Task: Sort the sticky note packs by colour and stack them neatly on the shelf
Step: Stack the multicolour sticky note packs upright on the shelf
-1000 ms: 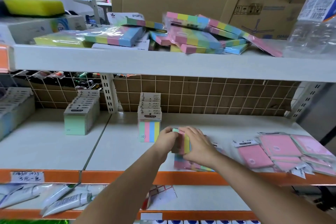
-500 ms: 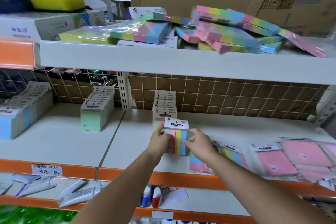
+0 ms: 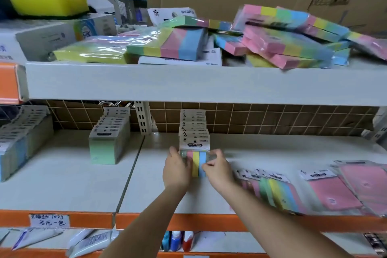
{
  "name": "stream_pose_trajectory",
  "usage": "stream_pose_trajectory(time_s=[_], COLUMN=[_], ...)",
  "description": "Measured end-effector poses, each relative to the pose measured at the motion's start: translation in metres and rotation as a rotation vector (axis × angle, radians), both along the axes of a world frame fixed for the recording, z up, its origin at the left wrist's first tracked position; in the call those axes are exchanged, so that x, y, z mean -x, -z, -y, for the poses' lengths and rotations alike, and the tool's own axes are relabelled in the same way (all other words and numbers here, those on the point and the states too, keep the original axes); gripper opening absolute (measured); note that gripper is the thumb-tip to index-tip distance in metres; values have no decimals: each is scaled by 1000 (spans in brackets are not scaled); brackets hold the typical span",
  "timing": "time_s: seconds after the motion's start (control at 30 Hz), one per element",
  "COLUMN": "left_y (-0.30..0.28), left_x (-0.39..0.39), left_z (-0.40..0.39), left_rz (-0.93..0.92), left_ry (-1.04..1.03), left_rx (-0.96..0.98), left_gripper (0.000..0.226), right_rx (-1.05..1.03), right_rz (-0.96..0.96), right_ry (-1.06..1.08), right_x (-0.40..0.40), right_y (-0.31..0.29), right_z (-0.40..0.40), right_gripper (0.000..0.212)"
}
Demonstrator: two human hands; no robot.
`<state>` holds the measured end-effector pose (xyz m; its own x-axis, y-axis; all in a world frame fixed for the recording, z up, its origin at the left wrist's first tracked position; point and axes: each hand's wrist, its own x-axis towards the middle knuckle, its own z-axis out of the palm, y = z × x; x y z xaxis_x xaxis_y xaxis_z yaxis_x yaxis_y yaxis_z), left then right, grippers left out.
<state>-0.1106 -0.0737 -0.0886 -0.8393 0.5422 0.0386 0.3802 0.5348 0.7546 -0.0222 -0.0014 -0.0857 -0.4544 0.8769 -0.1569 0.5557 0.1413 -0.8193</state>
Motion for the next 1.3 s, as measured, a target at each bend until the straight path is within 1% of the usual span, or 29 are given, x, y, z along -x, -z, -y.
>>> stream_pose_trajectory(time_s=[0.07,0.13,0.23,0.33,0.37,0.43,0.63,0.77,0.87,1.0,1.1,1.2,1.3], left_y=[1,3,12,24,27,31,35,33,31,31,27,14,-4], left_x=[2,5,10,5,2,-1,15,19,15,9,3,-13,-38], left_z=[1,3,10,18,20,21,29,27,25,24,26,24,16], left_rz=[52,60,-27,-120,-138,-156,-133,-127,-155,-140,-124,-200,-321], left_ry=[-12,-8,3,90,129,175,261,248,215,174,117,28,-4], left_rx=[-31,-3,130,246,275,325,353,360,343,330,285,258,132], left_gripper=[33,36,41,40,45,56,63,63,60,55,51,46,32], right_rx=[26,4,-72,-175,-215,-277,-359,-377,-335,-210,-185,-254,-288], right_rz=[-1,44,164,319,361,400,432,446,415,366,331,274,250], right_ry=[31,49,19,-98,-129,-164,-197,-173,-165,-138,-144,-163,-144], right_x=[2,2,-1,-2,-2,0,0,2,3,2,-6,-22,-41], right_y=[2,6,12,15,14,13,17,16,12,5,-2,-12,-22], right_z=[-2,-3,-3,0,1,4,4,8,5,-2,-4,-8,-15], right_gripper=[36,39,39,22,21,25,33,36,37,32,36,39,33])
